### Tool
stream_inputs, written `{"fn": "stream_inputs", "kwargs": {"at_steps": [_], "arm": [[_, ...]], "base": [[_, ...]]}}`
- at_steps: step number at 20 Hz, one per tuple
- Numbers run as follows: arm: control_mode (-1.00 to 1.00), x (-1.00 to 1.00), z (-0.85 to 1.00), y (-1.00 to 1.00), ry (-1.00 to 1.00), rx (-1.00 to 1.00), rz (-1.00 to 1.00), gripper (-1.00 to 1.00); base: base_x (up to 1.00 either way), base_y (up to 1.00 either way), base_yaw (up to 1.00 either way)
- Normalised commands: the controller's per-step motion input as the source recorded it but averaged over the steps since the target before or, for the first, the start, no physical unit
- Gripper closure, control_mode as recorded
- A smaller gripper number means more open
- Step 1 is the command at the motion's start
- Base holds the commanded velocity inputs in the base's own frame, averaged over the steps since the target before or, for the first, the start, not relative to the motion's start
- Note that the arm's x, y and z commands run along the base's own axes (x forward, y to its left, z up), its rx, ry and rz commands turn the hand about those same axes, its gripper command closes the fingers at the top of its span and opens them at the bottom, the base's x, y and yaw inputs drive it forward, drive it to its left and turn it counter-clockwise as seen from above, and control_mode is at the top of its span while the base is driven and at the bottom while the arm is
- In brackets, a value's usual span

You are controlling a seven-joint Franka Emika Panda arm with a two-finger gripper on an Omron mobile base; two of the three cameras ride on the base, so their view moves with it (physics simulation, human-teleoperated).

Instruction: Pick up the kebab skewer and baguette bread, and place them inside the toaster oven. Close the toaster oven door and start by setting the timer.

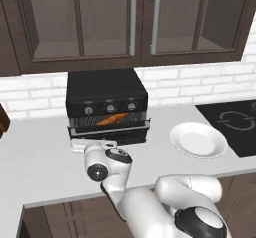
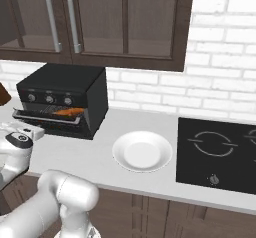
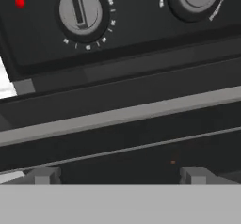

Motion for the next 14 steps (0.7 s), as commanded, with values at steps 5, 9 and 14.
{"fn": "stream_inputs", "kwargs": {"at_steps": [5, 9, 14], "arm": [[-1.0, 0.46, 0.31, -0.03, 0.0, 0.07, 0.0, -1.0], [-1.0, 0.46, 0.22, -0.02, 0.0, 0.05, 0.0, -1.0], [-1.0, 0.4, 0.19, 0.0, 0.0, 0.04, 0.0, -1.0]], "base": [[0.0, 0.0, 0.0], [0.0, 0.0, 0.0], [0.0, 0.0, 0.0]]}}
